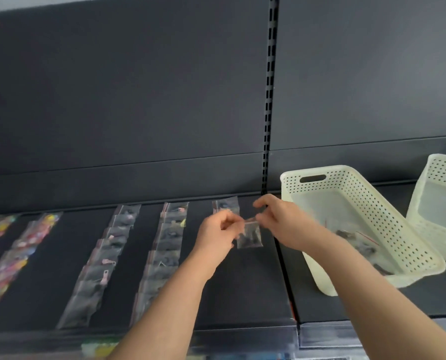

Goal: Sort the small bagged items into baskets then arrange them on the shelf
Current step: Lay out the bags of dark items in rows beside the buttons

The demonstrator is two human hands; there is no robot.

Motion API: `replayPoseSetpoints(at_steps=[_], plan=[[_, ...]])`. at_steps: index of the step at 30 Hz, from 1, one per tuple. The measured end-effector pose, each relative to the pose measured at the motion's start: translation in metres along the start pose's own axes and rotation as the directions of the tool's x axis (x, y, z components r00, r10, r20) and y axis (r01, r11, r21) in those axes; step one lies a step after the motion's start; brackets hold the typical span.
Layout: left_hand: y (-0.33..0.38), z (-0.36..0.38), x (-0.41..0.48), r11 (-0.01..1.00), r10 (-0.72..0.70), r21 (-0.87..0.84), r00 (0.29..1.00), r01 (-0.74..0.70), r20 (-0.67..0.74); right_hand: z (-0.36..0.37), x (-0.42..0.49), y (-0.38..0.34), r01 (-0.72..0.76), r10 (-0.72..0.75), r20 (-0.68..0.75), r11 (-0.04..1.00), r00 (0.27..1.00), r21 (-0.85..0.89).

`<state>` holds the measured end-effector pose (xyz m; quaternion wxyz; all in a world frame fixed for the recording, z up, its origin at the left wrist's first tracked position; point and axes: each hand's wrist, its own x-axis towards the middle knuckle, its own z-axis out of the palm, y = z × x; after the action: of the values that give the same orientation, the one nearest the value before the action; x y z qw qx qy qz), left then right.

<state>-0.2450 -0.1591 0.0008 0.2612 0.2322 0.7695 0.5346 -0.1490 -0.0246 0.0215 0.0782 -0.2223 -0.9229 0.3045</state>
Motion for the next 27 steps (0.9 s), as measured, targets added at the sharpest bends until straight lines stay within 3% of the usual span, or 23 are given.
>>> replayPoseSetpoints(at_steps=[2,5,7,10,12,14,20,27], plan=[[-0.007,-0.006,0.000,0.993,-0.058,-0.101,0.998,0.054,-0.036,0.017,-0.002,-0.003,-0.115,0.135,-0.065,0.961,0.989,0.250],[-0.016,-0.012,0.002,0.947,-0.160,-0.291,0.985,0.137,-0.058,0.042,-0.007,-0.008,-0.297,0.287,0.130,0.682,0.949,0.669],[-0.020,-0.015,0.002,0.871,-0.222,-0.453,0.975,0.190,-0.019,0.057,-0.007,-0.006,-0.362,0.315,0.222,0.513,0.923,0.778],[-0.024,-0.019,0.006,0.804,-0.265,-0.544,0.964,0.239,0.032,0.067,-0.005,-0.003,-0.364,0.337,0.232,0.414,0.913,0.834],[-0.029,-0.022,0.009,0.810,-0.278,-0.530,0.960,0.250,0.027,0.068,-0.003,-0.002,-0.338,0.347,0.185,0.453,0.919,0.825],[-0.033,-0.026,0.013,0.850,-0.288,-0.463,0.958,0.250,-0.012,0.067,0.001,-0.002,-0.322,0.356,0.128,0.562,0.926,0.762],[-0.043,-0.030,0.032,0.968,-0.249,-0.059,0.958,0.243,-0.143,0.071,0.026,0.002,-0.327,0.411,-0.123,0.845,0.903,0.423],[-0.044,-0.027,0.050,0.933,-0.183,0.267,0.955,0.243,-0.232,0.081,0.044,-0.005,-0.395,0.424,-0.213,0.904,0.880,0.166]])
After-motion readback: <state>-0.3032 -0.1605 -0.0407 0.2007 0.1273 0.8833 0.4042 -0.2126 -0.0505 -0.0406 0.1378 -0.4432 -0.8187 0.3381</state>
